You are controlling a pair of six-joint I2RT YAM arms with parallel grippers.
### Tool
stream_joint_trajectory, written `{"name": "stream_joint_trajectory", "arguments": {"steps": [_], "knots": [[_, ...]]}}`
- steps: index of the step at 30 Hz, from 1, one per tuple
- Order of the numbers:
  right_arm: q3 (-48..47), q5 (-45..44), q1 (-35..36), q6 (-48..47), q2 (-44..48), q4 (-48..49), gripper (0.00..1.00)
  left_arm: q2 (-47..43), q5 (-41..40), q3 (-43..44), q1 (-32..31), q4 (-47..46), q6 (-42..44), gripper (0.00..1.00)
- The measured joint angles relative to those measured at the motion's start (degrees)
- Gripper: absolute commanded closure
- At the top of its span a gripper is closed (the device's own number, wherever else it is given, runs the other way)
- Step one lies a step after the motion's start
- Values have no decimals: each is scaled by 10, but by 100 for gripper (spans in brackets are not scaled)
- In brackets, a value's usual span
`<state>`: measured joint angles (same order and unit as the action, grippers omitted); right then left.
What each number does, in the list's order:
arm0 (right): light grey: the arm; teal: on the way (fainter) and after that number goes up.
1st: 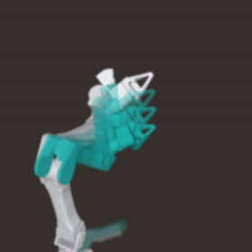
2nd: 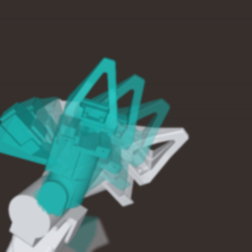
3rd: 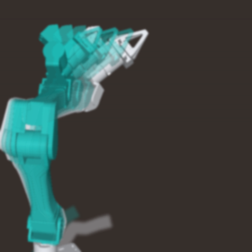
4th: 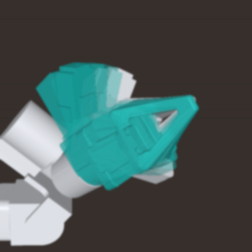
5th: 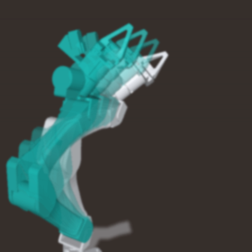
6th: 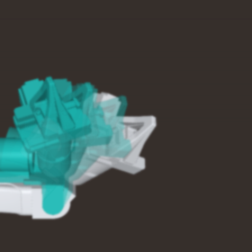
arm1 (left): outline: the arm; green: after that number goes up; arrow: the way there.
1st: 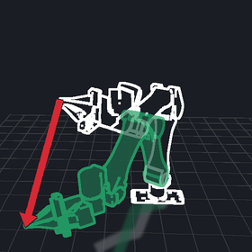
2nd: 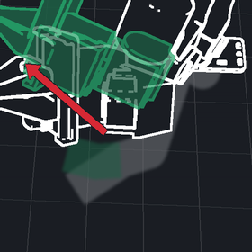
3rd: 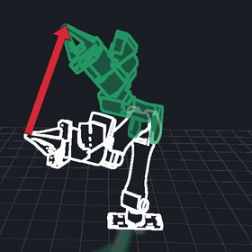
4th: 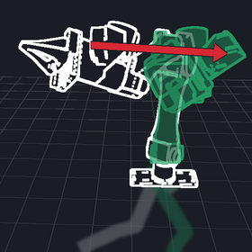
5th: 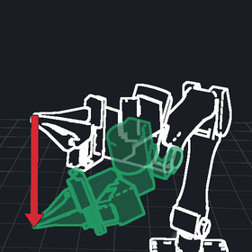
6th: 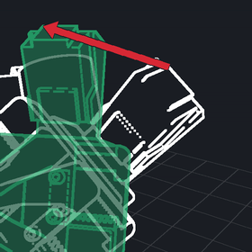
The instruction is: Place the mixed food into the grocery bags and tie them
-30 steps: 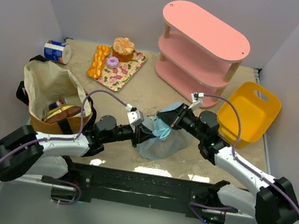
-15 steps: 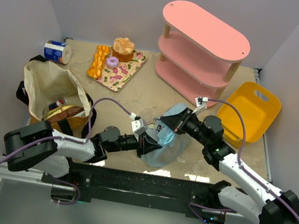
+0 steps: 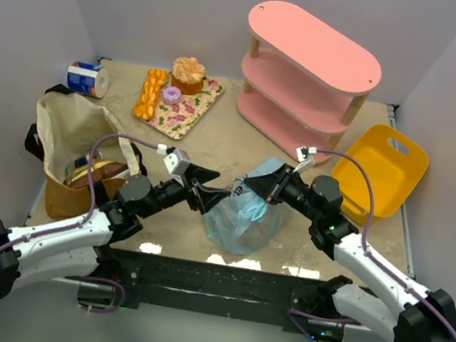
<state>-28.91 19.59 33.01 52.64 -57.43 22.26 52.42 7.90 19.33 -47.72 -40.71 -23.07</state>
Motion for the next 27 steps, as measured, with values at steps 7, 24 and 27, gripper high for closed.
{"name": "stream_joint_trajectory", "arguments": {"steps": [7, 24, 27], "knots": [[0, 53, -1, 5, -15, 35, 100, 40, 32, 27, 30, 10, -32, 37], [0, 85, -1, 9, -14, 40, 100, 163, 140, 49, 38, -104, -121, 48], [0, 85, -1, 9, -14, 40, 100, 173, 144, 50, 38, -108, -125, 55]]}}
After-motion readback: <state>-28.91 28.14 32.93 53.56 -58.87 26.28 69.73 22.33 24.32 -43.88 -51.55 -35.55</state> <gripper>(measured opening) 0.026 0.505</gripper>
